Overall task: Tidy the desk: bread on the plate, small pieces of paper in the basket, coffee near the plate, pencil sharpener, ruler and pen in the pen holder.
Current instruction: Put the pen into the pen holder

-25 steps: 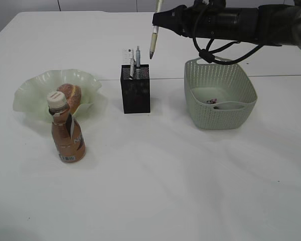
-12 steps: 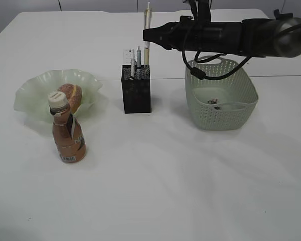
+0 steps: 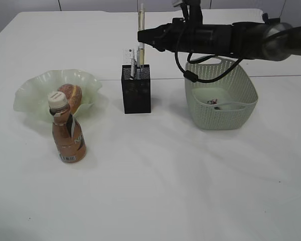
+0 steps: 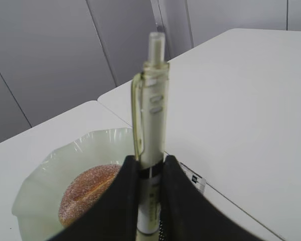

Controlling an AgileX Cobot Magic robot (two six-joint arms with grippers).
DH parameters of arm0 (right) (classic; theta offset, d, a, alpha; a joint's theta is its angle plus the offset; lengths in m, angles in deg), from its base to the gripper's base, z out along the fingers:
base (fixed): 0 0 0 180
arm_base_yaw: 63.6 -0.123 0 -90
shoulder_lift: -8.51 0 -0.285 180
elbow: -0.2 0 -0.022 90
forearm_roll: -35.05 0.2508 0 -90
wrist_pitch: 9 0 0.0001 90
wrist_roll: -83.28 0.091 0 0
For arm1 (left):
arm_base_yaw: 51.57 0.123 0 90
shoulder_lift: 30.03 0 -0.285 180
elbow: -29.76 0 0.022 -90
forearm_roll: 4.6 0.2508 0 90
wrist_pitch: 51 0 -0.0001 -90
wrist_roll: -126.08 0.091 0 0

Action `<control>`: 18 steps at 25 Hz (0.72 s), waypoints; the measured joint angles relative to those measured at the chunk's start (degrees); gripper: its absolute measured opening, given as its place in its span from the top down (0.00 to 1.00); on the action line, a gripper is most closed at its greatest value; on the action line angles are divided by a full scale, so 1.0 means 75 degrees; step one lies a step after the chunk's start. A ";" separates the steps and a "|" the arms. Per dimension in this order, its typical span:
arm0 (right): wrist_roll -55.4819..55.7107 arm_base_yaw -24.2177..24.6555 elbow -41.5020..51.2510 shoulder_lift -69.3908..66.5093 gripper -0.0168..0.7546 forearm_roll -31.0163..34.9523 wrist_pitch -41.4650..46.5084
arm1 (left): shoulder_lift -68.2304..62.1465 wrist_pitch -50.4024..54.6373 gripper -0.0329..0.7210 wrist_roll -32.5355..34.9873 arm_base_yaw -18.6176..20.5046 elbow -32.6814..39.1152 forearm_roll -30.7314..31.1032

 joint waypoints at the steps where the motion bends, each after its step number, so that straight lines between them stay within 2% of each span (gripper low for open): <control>1: -0.0005 0.0001 -0.0034 -0.0056 0.90 0.0000 -0.0039 | 0.0000 0.0000 0.55 0.0000 0.0000 0.0000 0.0000; 12: -0.0020 -0.0025 -0.0065 -0.0535 0.85 0.0007 -0.0227 | 0.0000 0.0025 0.55 0.0000 0.0000 0.0000 0.0000; 15: -0.0020 -0.0025 -0.0065 -0.0586 0.77 0.0007 -0.0227 | 0.0000 0.0025 0.55 0.0000 0.0000 0.0000 0.0000; 18: -0.0020 -0.0025 -0.0065 -0.0586 0.61 0.0035 -0.0212 | 0.0000 0.0029 0.55 0.0000 0.0000 0.0000 0.0000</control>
